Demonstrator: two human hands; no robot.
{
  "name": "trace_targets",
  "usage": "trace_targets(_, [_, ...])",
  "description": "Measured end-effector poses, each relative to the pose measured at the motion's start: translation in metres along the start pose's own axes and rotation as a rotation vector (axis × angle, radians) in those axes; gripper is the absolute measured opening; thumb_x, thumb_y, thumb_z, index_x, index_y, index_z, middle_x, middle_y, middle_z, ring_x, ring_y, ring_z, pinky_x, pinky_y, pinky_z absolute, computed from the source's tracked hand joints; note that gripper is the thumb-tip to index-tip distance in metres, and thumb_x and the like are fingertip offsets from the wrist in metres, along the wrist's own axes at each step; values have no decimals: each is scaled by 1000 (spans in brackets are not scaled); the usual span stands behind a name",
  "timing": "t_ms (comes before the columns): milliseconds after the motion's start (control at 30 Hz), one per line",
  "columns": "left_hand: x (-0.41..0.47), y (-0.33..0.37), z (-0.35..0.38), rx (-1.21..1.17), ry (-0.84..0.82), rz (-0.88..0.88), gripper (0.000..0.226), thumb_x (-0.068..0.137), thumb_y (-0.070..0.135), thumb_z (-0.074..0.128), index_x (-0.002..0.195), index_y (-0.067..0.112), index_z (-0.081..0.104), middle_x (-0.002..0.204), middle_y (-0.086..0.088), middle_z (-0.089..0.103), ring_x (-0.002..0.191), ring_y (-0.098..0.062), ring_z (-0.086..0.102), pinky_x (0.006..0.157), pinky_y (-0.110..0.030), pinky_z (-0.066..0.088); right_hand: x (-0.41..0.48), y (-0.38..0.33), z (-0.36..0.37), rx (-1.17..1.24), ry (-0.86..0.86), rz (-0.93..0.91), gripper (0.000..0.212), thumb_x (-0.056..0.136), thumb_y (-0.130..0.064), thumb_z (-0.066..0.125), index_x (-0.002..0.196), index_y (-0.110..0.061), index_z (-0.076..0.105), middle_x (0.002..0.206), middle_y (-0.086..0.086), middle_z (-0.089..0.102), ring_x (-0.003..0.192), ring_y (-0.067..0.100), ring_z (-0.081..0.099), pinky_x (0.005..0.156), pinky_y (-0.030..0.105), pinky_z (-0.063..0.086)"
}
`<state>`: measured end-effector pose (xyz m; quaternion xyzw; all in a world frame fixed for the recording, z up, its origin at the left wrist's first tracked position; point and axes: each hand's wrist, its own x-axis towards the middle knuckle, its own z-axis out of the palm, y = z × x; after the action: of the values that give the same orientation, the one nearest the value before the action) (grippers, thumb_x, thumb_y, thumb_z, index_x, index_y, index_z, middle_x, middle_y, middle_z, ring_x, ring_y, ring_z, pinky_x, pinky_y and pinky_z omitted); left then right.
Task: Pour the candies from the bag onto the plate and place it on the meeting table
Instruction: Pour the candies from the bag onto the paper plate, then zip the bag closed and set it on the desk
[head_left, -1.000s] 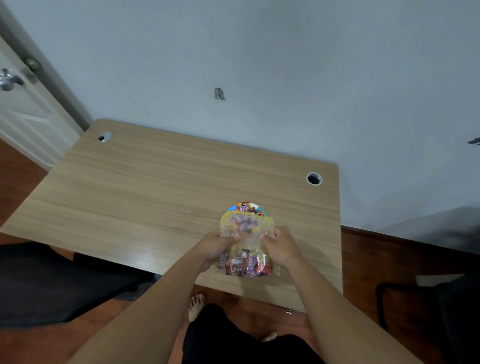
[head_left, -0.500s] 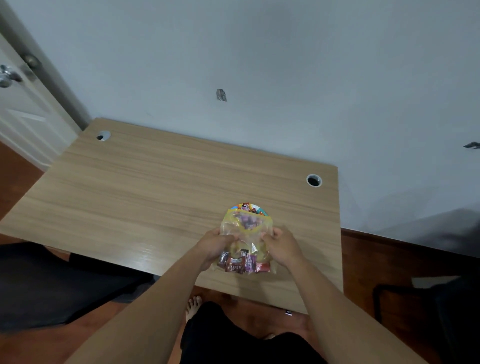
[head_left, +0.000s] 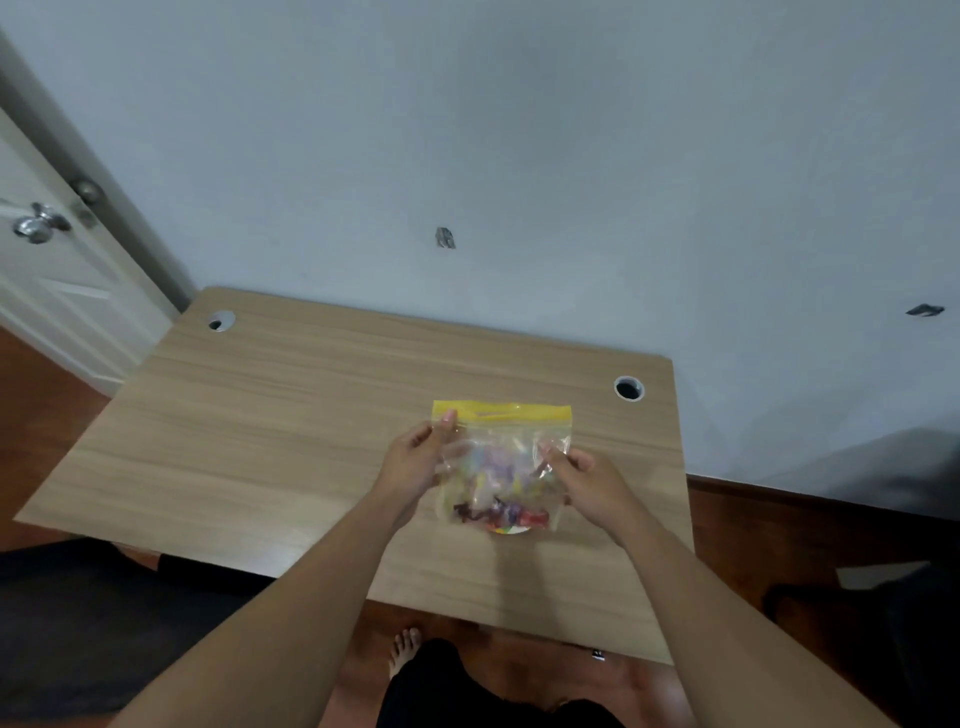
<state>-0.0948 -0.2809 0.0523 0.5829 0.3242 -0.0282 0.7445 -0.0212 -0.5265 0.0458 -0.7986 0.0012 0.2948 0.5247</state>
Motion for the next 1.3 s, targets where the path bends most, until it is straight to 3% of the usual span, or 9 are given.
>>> trace_targets(167, [7,58,-22,-57,-10,151,18,102,29,72,104,11,75,86,-8,73,76,-12,81,78,-30,60,0,-48,-1,-16,-75,-61,39,100,-58,66,107,-27,88,121,6,83,119,28,76,104,47,62])
trace_targets(300, [9,103,-39,16,-71,234,12,104,25,70,99,16,75,83,-4,70,79,-13,81,80,-31,56,-4,-82,5,-44,-182,-96,65,77,-78,74,119,-29,84,122,-7,83,126,22,73,110,50,58])
trace_targets(433, [11,143,-58,170,-86,345,13,102,24,73,92,19,79,92,-6,78,93,-19,70,89,-39,53,-5,-130,7,-62,-86,-177,76,77,-67,85,136,-21,70,130,-5,77,125,14,71,103,31,56])
trace_targets(567, [14,173,-76,372,-62,514,17,95,27,81,81,20,75,81,-1,69,78,-13,58,76,-31,46,1,-180,22,-197,6,-329,106,66,-80,84,154,-31,53,149,-14,58,138,5,52,117,33,43])
trace_targets(700, [11,194,-82,438,-70,575,15,95,20,82,89,7,76,82,-1,71,70,2,62,69,-11,46,4,-232,55,-389,12,-472,71,77,-71,84,138,-41,64,137,-23,65,125,-2,58,103,27,46])
trace_targets(800, [9,207,-89,380,-86,590,16,92,18,84,96,3,83,92,-14,82,81,-3,71,79,-13,53,7,-262,84,-484,31,-579,30,88,-57,80,101,-30,73,92,-12,74,80,6,65,75,31,49])
trace_targets(1000, [10,222,-119,272,-85,640,20,95,15,81,99,-4,79,99,-29,79,82,-14,71,78,-16,56,7,-291,116,-510,48,-593,22,97,-44,74,86,-25,72,88,-10,81,71,10,79,70,35,58])
trace_targets(1167, [9,226,-136,267,-122,603,23,98,18,78,91,-2,72,79,-3,77,75,-8,66,74,-15,50,6,-304,135,-532,40,-601,34,93,-57,72,84,-25,70,84,-1,78,80,23,77,70,41,59])
trace_targets(1300, [11,232,-141,289,-131,594,18,100,16,76,85,5,72,76,0,78,78,-12,66,83,-26,54,7,-307,146,-509,16,-601,27,97,-47,71,84,-23,68,93,-5,82,79,13,79,81,46,62])
